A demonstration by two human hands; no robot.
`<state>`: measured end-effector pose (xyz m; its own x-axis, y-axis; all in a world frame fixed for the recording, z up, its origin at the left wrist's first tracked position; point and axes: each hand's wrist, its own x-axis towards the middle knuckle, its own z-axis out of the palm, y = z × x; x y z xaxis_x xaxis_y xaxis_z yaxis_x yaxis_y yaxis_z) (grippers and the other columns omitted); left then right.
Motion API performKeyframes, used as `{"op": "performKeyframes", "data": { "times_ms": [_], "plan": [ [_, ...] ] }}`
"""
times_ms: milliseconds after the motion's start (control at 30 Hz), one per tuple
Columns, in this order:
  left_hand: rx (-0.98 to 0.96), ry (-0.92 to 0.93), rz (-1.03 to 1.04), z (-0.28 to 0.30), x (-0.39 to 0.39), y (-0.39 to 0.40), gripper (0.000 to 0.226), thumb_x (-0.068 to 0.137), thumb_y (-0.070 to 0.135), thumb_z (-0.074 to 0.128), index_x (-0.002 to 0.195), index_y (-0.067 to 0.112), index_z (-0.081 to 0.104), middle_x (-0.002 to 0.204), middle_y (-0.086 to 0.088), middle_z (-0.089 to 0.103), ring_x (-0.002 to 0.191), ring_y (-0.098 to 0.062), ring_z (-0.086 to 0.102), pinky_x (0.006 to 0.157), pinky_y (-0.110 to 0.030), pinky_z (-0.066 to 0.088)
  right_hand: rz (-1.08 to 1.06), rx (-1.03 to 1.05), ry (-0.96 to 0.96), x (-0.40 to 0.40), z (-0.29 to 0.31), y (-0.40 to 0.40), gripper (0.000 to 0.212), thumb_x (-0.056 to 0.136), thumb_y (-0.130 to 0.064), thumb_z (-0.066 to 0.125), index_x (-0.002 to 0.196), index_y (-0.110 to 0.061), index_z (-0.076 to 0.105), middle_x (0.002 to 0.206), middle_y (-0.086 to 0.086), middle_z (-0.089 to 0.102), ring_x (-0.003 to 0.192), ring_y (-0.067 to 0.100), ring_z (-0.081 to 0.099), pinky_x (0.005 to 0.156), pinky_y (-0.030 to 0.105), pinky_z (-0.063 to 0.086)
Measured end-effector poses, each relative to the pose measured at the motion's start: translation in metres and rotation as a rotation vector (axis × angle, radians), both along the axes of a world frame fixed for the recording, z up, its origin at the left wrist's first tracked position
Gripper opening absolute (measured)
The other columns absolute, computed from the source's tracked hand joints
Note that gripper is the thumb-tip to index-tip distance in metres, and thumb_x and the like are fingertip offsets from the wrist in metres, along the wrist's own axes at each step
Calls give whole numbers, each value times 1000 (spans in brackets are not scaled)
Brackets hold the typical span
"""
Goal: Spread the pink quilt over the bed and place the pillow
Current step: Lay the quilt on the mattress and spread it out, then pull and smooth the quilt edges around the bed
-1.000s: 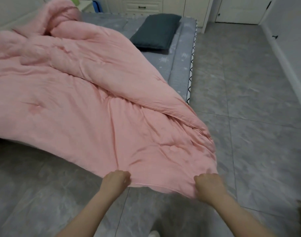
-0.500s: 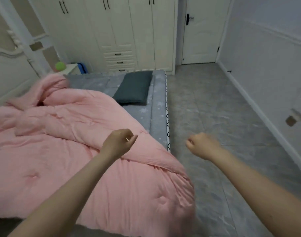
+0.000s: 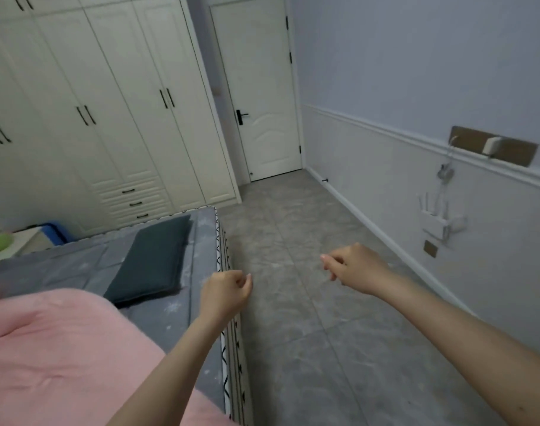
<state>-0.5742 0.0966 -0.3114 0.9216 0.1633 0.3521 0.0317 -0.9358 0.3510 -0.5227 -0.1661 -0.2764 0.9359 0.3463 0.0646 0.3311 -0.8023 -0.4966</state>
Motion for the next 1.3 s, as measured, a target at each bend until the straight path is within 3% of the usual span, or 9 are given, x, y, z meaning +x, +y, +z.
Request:
{"op": "performKeyframes", "data": {
  "times_ms": [200, 400, 533, 733, 900, 1133, 1200, 1300],
  "plan": [
    [-39, 45, 100, -4, 83, -2, 49, 87, 29, 53, 45, 16, 31, 41, 3, 29, 42, -14, 29, 44, -25, 21, -8, 16, 39, 113, 1, -10, 42, 94, -42, 42, 73, -16, 69, 70, -5, 72, 60, 13, 65, 72, 33, 55],
    [-450, -181, 262, 1, 163, 43, 53, 88, 13, 55, 47, 18, 22, 42, 4, 18, 44, -14, 17, 51, -27, 19, 131, 42, 80, 209, 7, 58, 38, 95, -38, 42, 71, -23, 66, 71, -5, 71, 56, 9, 59, 70, 27, 50],
    [-645, -290, 329, -13, 234, 90, 49, 83, 5, 53, 48, 19, 21, 44, 6, 15, 46, -10, 14, 53, -27, 17, 177, 86, 121, 287, 5, 110, 37, 96, -35, 44, 73, -18, 67, 69, -1, 71, 58, 19, 66, 65, 29, 52],
    [-681, -284, 427, -9, 330, 172, 48, 83, 9, 55, 50, 17, 21, 47, 1, 15, 51, -14, 16, 54, -28, 18, 164, 288, 213, 424, 19, 193, 20, 96, -20, 46, 97, -10, 63, 65, 3, 67, 38, 11, 56, 38, 14, 40],
    [-632, -298, 480, 18, 427, 246, 49, 90, 20, 53, 52, 16, 22, 51, -2, 19, 52, -16, 18, 52, -29, 16, 177, 382, 256, 521, 13, 248, 17, 96, -18, 46, 98, -10, 61, 67, 5, 67, 44, 18, 57, 38, 12, 40],
    [-726, -383, 523, 7, 568, 314, 45, 91, 15, 48, 53, 18, 23, 51, -1, 21, 52, -15, 18, 54, -30, 17, 252, 311, 245, 680, -21, 310, 17, 95, -19, 47, 90, -15, 63, 62, -3, 68, 45, 13, 59, 51, 22, 46],
    [-712, -414, 561, 0, 601, 336, 34, 88, 18, 41, 56, 15, 28, 56, -7, 25, 56, -15, 23, 54, -31, 20, 316, 289, 257, 727, -34, 337, 17, 95, -20, 47, 88, -18, 62, 62, -4, 69, 47, 16, 61, 55, 25, 47],
    [-782, -388, 664, -14, 647, 365, 29, 89, 6, 35, 61, 10, 37, 59, -7, 34, 57, -17, 28, 55, -30, 27, 381, 316, 331, 793, -53, 383, 18, 94, -20, 47, 83, -21, 61, 53, -8, 67, 45, 15, 60, 59, 29, 49]
  ]
}}
